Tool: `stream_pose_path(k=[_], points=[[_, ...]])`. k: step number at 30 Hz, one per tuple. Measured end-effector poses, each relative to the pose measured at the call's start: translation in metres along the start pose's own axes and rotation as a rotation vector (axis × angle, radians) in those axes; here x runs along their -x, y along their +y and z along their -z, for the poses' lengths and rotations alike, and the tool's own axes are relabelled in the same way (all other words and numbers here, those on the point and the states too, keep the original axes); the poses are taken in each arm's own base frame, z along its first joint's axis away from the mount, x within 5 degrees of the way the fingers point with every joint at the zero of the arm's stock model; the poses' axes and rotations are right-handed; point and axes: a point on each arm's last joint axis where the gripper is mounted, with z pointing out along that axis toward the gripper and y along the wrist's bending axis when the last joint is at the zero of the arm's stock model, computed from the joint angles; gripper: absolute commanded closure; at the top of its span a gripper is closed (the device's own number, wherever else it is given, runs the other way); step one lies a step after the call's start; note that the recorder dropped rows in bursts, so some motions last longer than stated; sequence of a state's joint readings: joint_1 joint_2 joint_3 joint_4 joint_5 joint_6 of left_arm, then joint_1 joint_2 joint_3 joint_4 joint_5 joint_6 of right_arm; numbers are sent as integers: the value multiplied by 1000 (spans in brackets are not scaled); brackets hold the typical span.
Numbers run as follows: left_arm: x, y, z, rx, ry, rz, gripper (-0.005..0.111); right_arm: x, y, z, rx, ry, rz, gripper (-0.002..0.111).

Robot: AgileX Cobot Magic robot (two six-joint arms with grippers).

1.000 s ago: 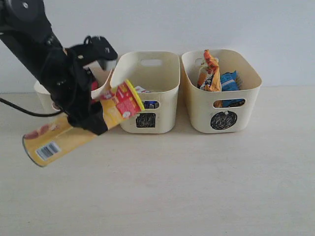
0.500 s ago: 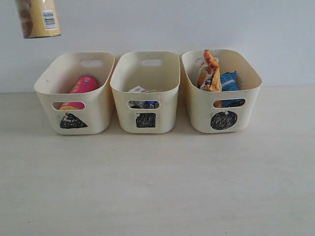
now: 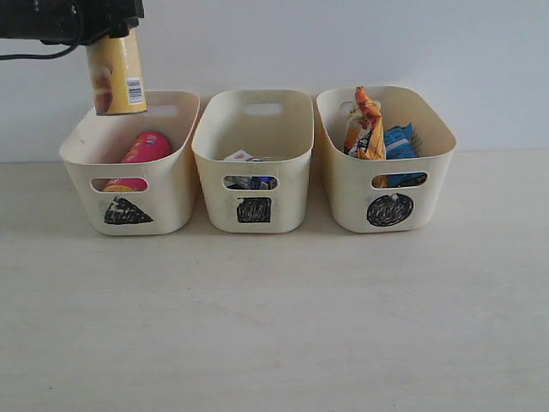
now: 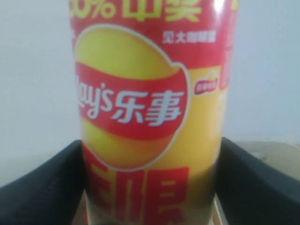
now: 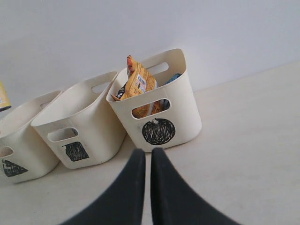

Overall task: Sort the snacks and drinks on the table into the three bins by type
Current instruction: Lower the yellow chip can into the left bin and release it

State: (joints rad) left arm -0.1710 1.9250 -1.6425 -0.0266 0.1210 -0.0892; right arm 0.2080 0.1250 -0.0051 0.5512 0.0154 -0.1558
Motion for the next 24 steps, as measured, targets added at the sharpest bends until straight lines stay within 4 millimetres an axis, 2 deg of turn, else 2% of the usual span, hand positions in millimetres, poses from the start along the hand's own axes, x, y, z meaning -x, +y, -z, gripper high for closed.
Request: stream_pose_path(k=[3,5,9,13,19,24], points=[[-14,2,-14,4,29,0,93,0,0,0,0,0,0,107],[-23,3,-22,6,54,0,81,0,0,0,0,0,0,107],[-36,4,-32,10,85,0,49,0,0,0,0,0,0,107],[-45,5,-38,12,105,2,28,0,0,0,0,0,0,107],[-40,5,-38,11,100,2,14,0,0,0,0,0,0,107],[-29,3,-36,13,130,2,19,0,0,0,0,0,0,107]])
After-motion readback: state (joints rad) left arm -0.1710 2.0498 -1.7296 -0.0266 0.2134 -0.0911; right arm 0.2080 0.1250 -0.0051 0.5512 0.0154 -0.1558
